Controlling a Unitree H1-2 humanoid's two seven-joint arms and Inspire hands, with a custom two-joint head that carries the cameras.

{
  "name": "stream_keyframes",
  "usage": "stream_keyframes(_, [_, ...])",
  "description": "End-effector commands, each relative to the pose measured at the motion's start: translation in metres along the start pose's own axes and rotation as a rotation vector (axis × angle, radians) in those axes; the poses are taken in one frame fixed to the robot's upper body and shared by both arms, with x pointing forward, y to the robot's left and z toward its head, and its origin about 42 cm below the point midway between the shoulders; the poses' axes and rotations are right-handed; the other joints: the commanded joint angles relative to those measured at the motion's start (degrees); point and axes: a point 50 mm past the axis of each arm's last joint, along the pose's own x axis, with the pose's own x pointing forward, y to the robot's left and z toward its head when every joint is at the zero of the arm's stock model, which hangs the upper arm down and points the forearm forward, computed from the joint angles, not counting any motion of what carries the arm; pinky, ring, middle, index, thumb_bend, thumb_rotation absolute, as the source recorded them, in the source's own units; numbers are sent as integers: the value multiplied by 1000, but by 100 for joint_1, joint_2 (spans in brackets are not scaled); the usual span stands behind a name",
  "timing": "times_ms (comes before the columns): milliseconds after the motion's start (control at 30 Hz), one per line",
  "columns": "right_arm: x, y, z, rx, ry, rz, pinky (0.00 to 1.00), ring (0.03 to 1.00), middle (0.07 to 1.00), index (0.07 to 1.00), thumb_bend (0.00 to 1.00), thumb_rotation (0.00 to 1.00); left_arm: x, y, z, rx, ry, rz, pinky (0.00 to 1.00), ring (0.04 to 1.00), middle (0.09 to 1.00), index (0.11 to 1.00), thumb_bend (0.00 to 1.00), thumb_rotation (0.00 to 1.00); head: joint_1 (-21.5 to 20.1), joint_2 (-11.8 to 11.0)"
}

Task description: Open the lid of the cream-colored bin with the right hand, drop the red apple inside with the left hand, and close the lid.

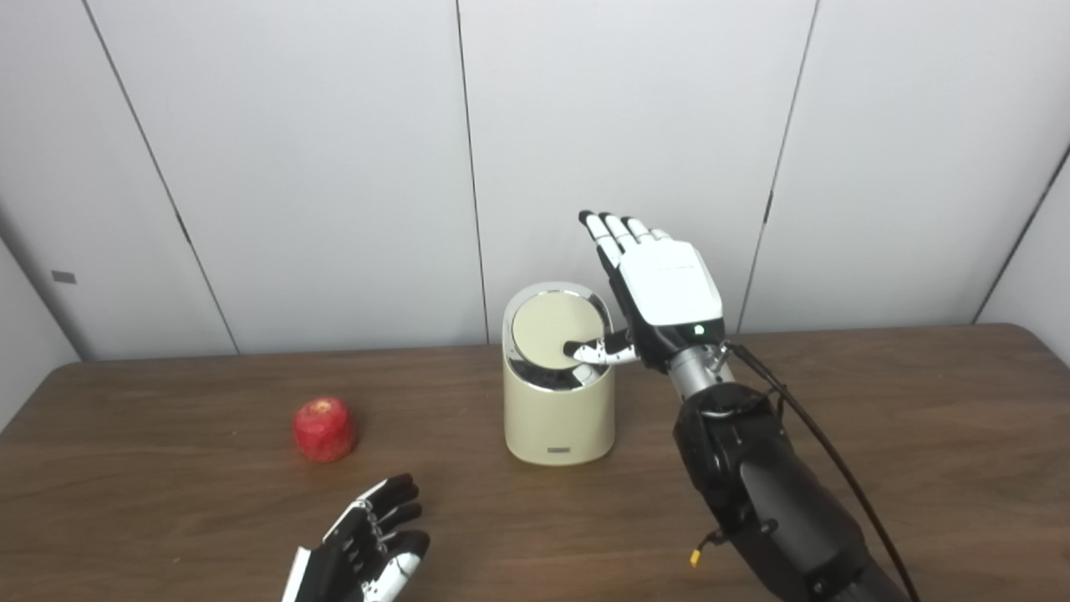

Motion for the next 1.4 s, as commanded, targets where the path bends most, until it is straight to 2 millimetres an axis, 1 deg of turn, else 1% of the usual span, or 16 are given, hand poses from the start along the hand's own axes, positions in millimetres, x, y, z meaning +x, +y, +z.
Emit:
stream_keyframes(0, [4,-7,3,32,-16,-12,865,920,937,950,864,583,7,-1,11,-5,-75,-6,731,806,828,818,595,335,-7,7])
stream_keyframes(33, [3,-7,3,50,-16,-16,863,917,935,949,847,610,7,-1,11,1,-76,-8,732,806,828,819,590,333,-9,2])
stream_keyframes(100, [2,-7,3,74,-20,-20,878,924,940,958,770,802,7,0,12,5,-78,-9,727,799,825,818,570,333,-9,-3])
stream_keyframes(133, [1,-6,3,85,-21,-22,881,925,941,960,757,840,8,0,12,6,-77,-9,727,798,824,817,568,333,-14,-4])
stream_keyframes(167, [0,-5,3,95,-21,-19,884,928,943,959,749,919,8,0,11,5,-76,-10,727,797,823,816,569,336,-19,-5])
stream_keyframes(200, [0,-5,3,102,-21,-17,893,937,950,961,746,967,8,0,11,4,-75,-10,732,799,823,819,569,341,-19,-5])
stream_keyframes(267, [-1,-4,3,115,-21,-19,893,938,951,957,745,992,8,0,11,6,-74,-10,734,799,824,820,565,344,-22,-6])
stream_keyframes(433, [-3,-1,1,147,-16,-22,862,925,945,942,789,1000,7,1,11,15,-72,-10,721,793,819,817,572,354,-26,-15])
stream_keyframes(567, [-5,-1,-2,178,0,-13,874,935,961,960,839,1000,7,2,11,11,-75,-15,723,796,822,818,565,348,-28,-28])
stream_keyframes(733, [-9,-2,-7,229,16,-33,863,921,949,953,850,1000,7,2,11,10,-68,-14,734,801,826,822,570,349,-31,-35])
stream_keyframes(933, [-18,-12,-15,328,67,-72,887,921,928,945,940,1000,6,3,11,18,-71,-17,724,794,822,818,556,345,-38,-19])
stream_keyframes(1000, [-23,-16,-19,351,77,-105,878,939,943,960,970,1000,6,3,11,17,-67,-16,724,793,823,820,559,342,-26,-21])
stream_keyframes(1100, [-34,-24,-24,398,89,-173,850,930,949,969,997,1000,6,3,11,20,-67,-14,726,794,823,820,570,348,-14,-38])
stream_keyframes(1233, [-65,-29,-34,520,115,-226,812,940,985,996,997,973,7,4,10,23,-67,-12,729,798,824,820,595,347,31,-43])
stream_keyframes(1300, [-82,-26,-39,568,115,-255,789,930,983,999,964,930,7,4,10,37,-76,-6,718,799,821,816,617,350,80,-64])
stream_keyframes(1367, [-100,-20,-45,594,105,-285,806,935,985,1000,906,899,7,6,10,81,-100,11,683,778,806,805,643,356,190,-90])
